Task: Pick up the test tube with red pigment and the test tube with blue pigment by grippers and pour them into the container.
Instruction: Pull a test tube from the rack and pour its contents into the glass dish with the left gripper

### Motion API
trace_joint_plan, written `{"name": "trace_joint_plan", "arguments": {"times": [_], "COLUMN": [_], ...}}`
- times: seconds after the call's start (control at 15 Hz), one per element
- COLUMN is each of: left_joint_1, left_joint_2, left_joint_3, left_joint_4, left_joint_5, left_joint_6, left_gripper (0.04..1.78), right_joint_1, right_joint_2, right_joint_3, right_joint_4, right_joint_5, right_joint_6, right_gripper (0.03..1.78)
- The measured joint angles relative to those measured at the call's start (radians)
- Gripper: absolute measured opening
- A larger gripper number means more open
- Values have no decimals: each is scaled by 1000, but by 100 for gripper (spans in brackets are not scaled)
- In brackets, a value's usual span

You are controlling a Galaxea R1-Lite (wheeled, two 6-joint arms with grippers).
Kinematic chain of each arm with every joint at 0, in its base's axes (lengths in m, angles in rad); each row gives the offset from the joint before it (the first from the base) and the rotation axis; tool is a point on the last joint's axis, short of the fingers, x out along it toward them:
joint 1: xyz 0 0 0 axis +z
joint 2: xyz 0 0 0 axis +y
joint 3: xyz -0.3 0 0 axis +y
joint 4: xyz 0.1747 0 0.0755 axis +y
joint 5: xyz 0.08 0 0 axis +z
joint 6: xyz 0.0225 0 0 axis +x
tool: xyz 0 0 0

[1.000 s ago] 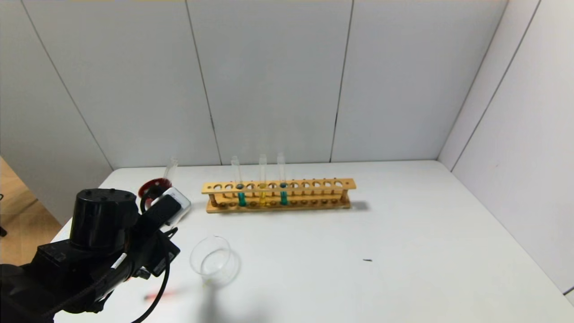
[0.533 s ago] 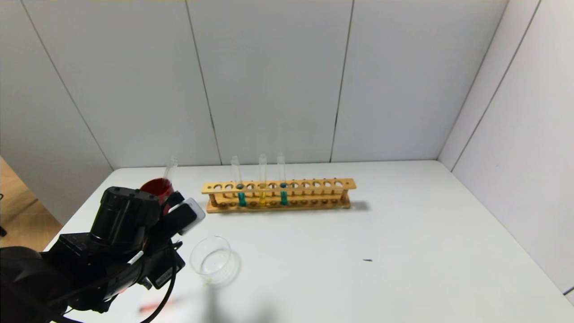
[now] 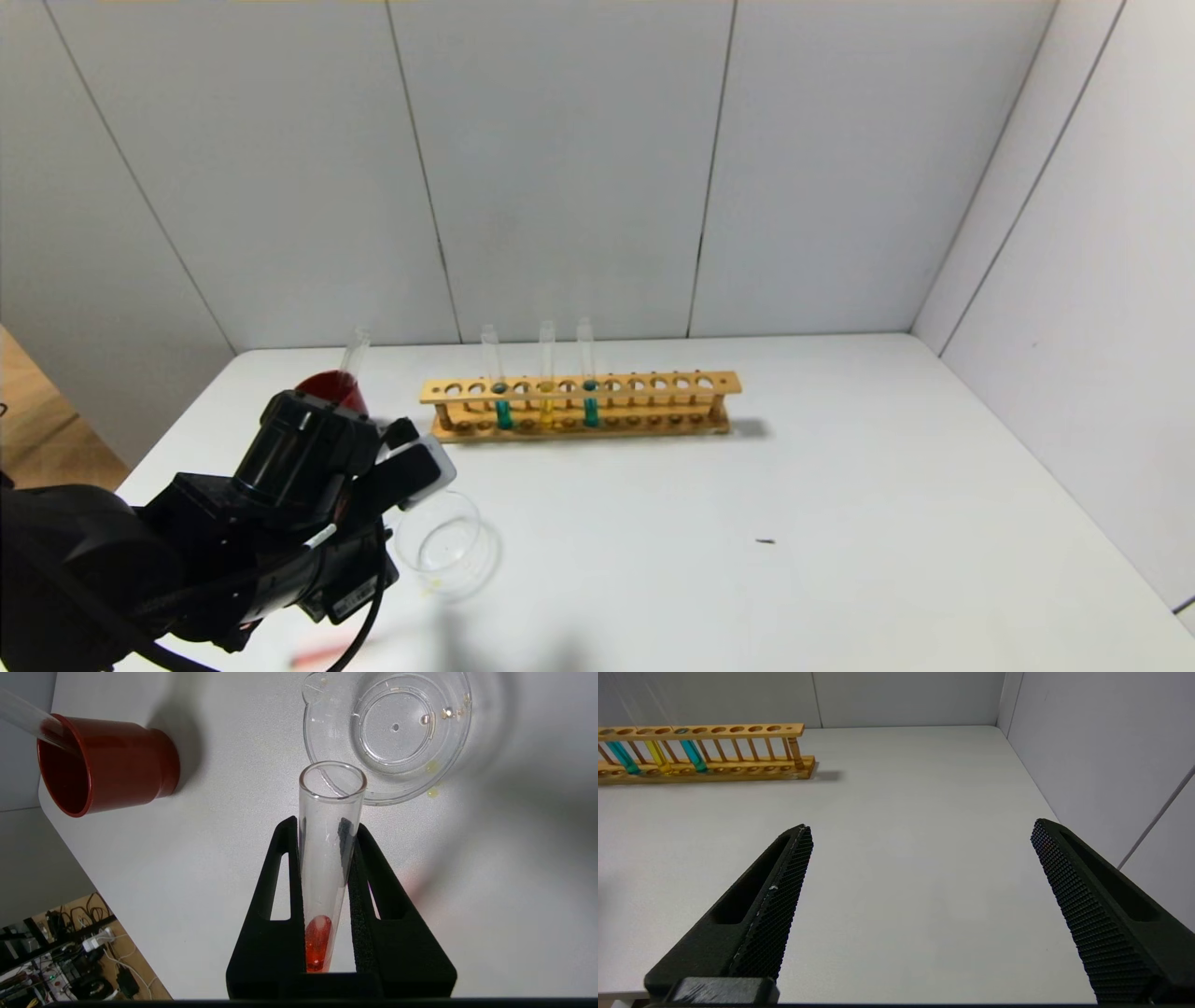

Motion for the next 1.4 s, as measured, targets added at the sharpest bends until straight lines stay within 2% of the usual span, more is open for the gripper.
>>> {"name": "trace_joint_plan", "arguments": {"times": [0.4, 0.8, 1.2, 1.4], "left_joint_1": [-8, 4, 13, 19], "left_joint_2": [41, 66, 115, 138], "left_joint_3": [-2, -59, -130, -161], "left_joint_4": [10, 89, 226, 246], "left_joint_5": [-1, 2, 47, 53], "left_joint_6": [0, 20, 47, 53], "left_gripper": [32, 32, 32, 32], "right_joint_1": [0, 0, 0, 0], "right_joint_2": [0, 0, 0, 0], "right_joint_3": [0, 0, 0, 0], "right_joint_4": [0, 0, 0, 0], "right_joint_5": [0, 0, 0, 0], "right_joint_6": [0, 0, 0, 0], "right_gripper": [171, 171, 171, 171]}}
